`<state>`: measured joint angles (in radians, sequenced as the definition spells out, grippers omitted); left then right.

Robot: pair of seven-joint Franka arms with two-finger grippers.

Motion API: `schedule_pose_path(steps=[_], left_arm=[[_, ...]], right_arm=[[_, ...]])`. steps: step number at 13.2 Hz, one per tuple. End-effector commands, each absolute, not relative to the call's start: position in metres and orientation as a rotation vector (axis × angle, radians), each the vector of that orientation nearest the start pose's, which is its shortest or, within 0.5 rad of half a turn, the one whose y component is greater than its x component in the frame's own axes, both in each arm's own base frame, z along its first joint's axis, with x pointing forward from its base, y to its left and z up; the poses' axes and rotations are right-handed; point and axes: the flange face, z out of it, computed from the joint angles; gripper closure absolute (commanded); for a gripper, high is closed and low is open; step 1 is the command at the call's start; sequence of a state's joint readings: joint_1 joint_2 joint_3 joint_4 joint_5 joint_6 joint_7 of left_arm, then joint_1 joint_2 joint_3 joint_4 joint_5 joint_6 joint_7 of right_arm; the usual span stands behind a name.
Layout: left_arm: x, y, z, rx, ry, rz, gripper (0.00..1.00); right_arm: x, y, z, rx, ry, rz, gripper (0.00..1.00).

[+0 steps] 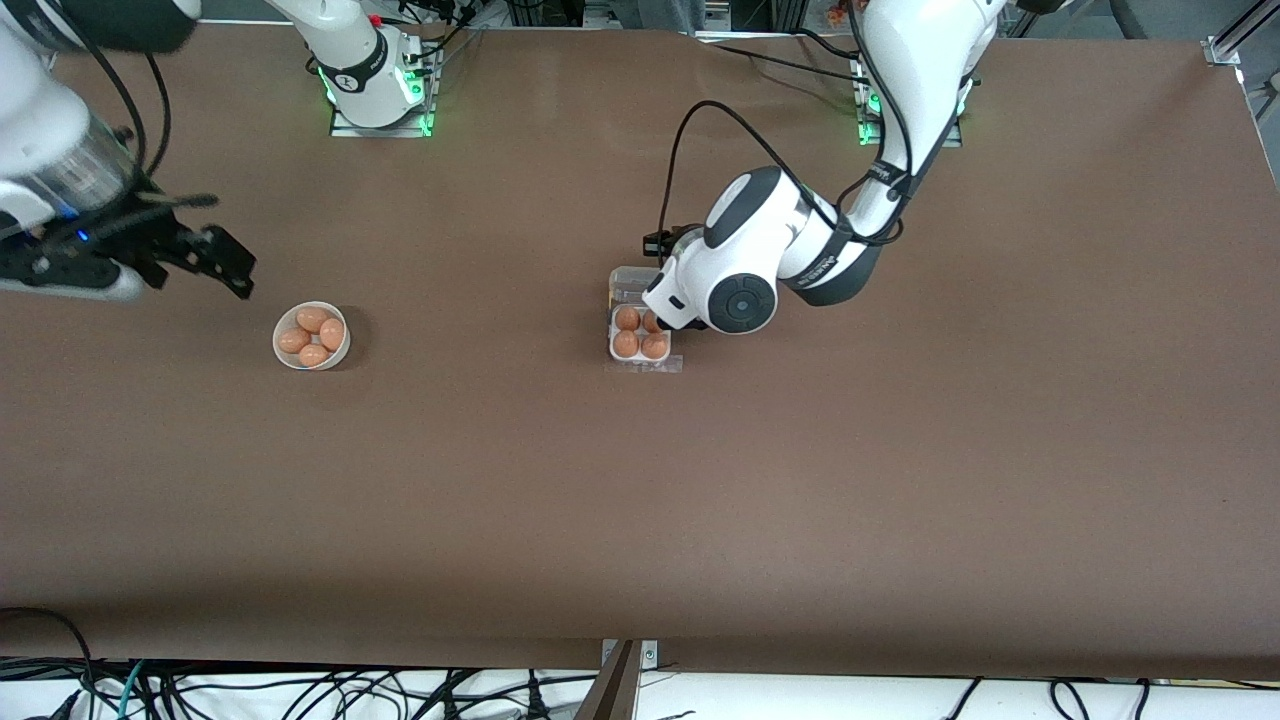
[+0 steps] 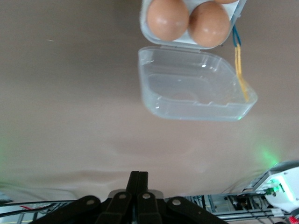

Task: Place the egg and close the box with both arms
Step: 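Swing the clear carton lid over the eggs with the left gripper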

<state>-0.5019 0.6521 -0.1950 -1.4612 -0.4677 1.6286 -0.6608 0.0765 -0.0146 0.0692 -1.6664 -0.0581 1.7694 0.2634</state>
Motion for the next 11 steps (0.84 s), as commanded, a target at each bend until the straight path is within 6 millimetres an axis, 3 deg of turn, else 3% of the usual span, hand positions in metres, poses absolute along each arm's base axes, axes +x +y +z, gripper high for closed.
schedule_pose_path(steps=[1, 3, 7, 9, 11], left_arm=[[0.486, -0.464, 0.285, -3.056, -0.247, 1.184, 0.96], [0.475, -0.475, 0.280, -3.035, -0.243, 1.194, 0.96], [0.470, -0.492, 0.264, -3.070, -0.274, 1.178, 0.96], [0.472, -0.491, 0.249, -3.066, -0.301, 1.161, 0.96], [0.476, -0.487, 0.247, -3.071, -0.305, 1.138, 0.99]], right_arm=[[0.551, 0.046, 0.616, -3.104, 0.093, -0.160, 0.00], [0.552, 0.031, 0.614, -3.107, -0.059, -0.159, 0.00], [0.557, 0.031, 0.608, -3.110, -0.057, -0.154, 0.00], [0.563, 0.027, 0.600, -3.116, -0.048, -0.145, 0.00], [0.564, 0.027, 0.601, -3.120, -0.052, -0.155, 0.00]])
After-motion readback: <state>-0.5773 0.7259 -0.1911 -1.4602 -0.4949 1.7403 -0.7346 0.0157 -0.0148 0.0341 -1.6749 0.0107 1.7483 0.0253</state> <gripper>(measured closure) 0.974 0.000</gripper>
